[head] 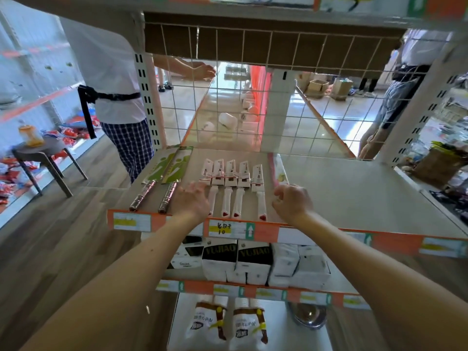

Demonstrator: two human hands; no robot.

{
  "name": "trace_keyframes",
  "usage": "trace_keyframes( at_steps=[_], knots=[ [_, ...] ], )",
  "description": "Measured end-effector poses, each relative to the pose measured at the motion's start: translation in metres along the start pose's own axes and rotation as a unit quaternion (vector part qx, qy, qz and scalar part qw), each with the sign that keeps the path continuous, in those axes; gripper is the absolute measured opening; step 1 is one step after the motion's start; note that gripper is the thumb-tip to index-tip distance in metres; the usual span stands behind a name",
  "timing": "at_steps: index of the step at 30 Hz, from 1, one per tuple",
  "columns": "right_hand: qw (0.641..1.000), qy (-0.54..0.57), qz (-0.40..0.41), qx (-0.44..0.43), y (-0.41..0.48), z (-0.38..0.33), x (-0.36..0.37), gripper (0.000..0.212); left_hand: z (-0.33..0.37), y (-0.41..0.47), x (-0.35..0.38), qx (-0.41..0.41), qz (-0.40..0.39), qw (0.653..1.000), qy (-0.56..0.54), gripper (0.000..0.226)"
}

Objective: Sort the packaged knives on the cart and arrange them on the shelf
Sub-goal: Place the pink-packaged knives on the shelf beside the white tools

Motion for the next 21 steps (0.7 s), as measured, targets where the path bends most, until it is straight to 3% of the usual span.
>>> trace_keyframes(
  at_steps=[6,15,21],
  knots=[
    [0.998,0.042,0.002,-0.038,-0.021,0.031,-0.021,0.032,0.019,-0.030,-0.004,-0.068,0.036,0.997,0.005,0.046],
    [0.989,-0.038,-0.080,-0.118,-0.073,0.084,-0.023,0.039,0.076,-0.113,0.032,-0.124,0.002,0.992,-0.002,0.048],
    [0.984,-0.062,-0.125,-0.109,-0.105,0.131,-0.006,0.032,0.102,-0.158,0.067,-0.136,-0.047,0.988,-0.052,0.050]
  ],
)
Point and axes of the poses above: each hand's wrist, its own y-axis towards the middle knuckle, its own x-axis out of the palm, z = x × y, the point moved 5 cm from there along y, towards the middle knuckle, and after that the axes turned 14 degrees about x, right-handed, at the moved point
